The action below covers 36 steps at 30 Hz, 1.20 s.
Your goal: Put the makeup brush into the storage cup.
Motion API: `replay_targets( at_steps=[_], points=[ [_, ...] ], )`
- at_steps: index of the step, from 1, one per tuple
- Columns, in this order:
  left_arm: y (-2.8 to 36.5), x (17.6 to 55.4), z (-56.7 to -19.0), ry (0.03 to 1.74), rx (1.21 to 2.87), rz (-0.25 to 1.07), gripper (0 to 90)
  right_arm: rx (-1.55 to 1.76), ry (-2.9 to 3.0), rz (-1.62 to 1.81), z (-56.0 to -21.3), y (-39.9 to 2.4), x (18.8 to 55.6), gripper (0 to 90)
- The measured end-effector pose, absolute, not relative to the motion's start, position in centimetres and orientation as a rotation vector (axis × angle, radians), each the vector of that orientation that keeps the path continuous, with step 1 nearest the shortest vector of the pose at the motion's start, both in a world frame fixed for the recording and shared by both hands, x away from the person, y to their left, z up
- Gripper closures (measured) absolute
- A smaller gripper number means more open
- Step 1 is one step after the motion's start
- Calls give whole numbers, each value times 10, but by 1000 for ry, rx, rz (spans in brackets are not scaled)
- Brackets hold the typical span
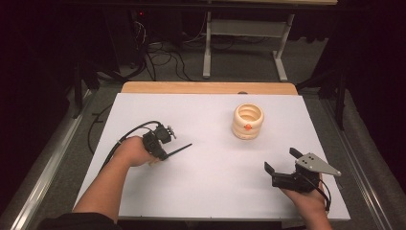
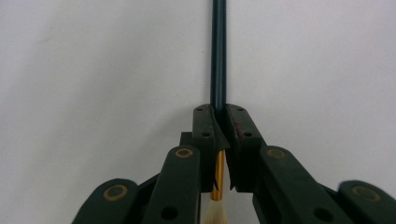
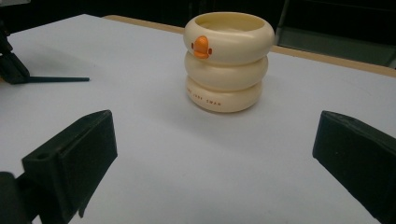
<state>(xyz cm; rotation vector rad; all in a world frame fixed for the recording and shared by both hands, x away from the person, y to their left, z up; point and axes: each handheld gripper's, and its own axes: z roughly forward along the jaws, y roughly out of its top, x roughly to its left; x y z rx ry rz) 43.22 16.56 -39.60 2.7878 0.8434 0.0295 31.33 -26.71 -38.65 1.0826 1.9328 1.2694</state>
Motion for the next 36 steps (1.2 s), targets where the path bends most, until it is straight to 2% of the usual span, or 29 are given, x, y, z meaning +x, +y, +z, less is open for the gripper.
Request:
replay_targets(
  at_steps=[25, 36],
  points=[
    [155, 395, -357, 802, 2784, 182, 830, 1070, 1948, 1257, -389, -262, 316, 17],
    [124, 383, -356, 685, 2826, 164, 830, 1059, 1945, 1252, -389, -262, 314, 31]
  ],
)
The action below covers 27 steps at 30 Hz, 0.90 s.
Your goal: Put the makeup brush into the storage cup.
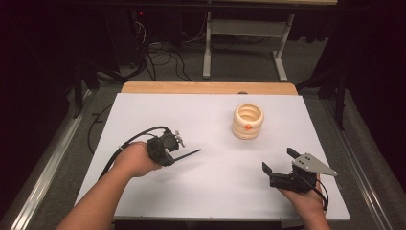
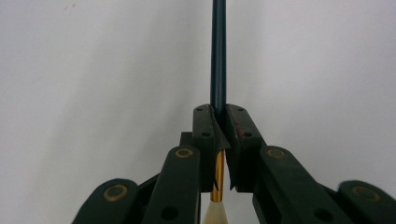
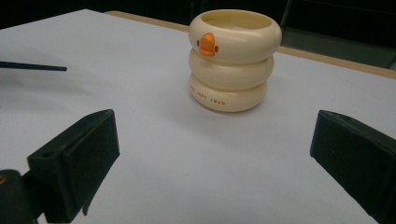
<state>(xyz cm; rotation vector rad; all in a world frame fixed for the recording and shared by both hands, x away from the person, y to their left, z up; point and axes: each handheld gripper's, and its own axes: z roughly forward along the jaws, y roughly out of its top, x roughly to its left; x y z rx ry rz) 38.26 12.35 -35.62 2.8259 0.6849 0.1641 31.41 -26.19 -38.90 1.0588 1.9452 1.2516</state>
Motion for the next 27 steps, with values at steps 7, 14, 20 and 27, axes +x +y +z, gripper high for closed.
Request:
replay_targets(
  at_steps=[7, 14, 20, 27],
  points=[
    [100, 376, -353, 607, 2851, 150, 830, 1057, 1941, 1258, -389, -263, 314, 31],
    [80, 370, -353, 535, 2862, 140, 830, 1050, 1928, 1278, -390, -263, 315, 44],
    [73, 367, -352, 489, 2875, 141, 830, 1061, 1924, 1283, -392, -260, 316, 45],
    [73, 370, -344, 495, 2870, 147, 830, 1125, 1931, 1273, -381, -255, 331, 17]
  ],
)
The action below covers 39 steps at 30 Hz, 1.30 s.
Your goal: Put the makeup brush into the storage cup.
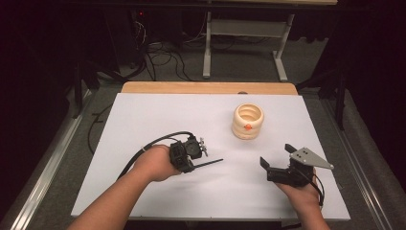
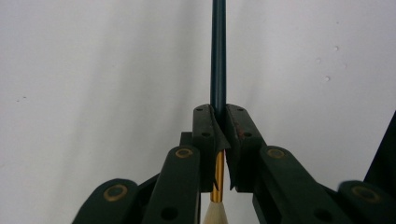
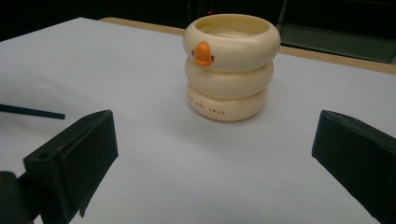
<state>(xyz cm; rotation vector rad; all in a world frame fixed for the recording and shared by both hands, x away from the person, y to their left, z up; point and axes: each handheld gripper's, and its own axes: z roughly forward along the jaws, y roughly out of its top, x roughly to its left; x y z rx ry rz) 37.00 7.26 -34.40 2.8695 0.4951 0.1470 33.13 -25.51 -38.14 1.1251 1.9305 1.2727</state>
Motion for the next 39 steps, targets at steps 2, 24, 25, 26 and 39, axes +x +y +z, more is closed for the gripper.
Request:
replay_targets(
  at_steps=[2, 24, 25, 26, 39],
  points=[
    [72, 370, -344, 495, 2870, 146, 830, 1127, 1906, 1259, -377, -255, 336, 10],
    [71, 373, -346, 475, 2870, 130, 830, 983, 1902, 1148, -388, -244, 340, 10],
    [71, 373, -346, 474, 2871, 129, 830, 955, 1900, 1134, -389, -243, 339, 10],
    [71, 373, -346, 464, 2870, 128, 830, 919, 1906, 1111, -392, -241, 336, 10],
    [71, 370, -345, 445, 2858, 156, 833, 761, 1992, 868, -407, -225, 335, 11]
  ],
)
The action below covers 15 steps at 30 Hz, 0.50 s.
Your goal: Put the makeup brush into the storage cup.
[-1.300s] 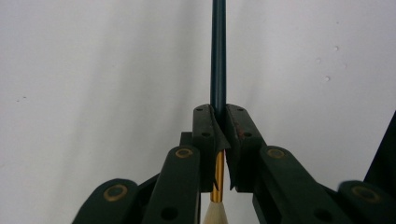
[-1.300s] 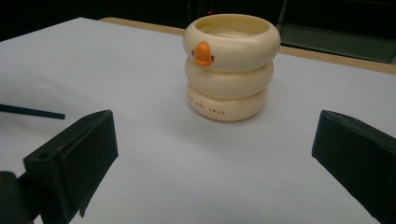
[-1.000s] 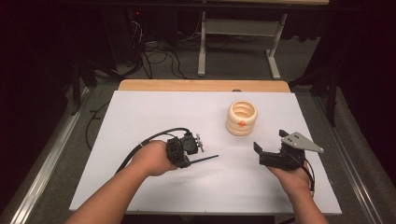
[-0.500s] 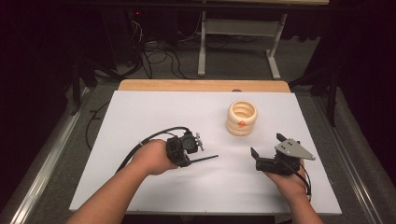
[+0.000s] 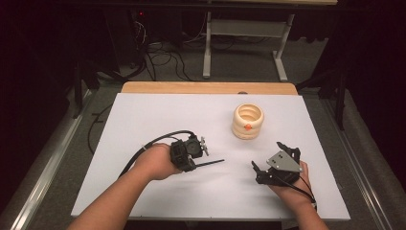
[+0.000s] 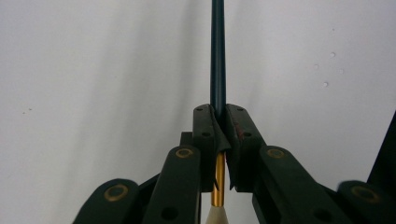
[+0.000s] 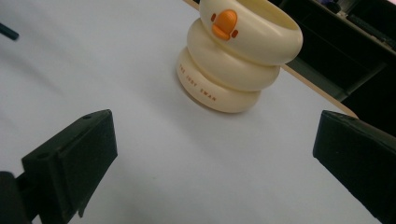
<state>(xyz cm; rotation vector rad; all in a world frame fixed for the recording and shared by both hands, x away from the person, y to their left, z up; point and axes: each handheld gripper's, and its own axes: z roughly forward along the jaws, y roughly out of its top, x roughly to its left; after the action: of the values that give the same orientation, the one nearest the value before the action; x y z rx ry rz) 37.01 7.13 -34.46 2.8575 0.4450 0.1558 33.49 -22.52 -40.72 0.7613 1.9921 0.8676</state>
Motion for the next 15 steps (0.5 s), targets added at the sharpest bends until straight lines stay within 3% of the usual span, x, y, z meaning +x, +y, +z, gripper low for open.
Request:
replay_targets(
  at_steps=[15],
  points=[
    [70, 369, -343, 439, 2845, 142, 833, 631, 2009, 672, -414, -218, 335, 23]
  ],
)
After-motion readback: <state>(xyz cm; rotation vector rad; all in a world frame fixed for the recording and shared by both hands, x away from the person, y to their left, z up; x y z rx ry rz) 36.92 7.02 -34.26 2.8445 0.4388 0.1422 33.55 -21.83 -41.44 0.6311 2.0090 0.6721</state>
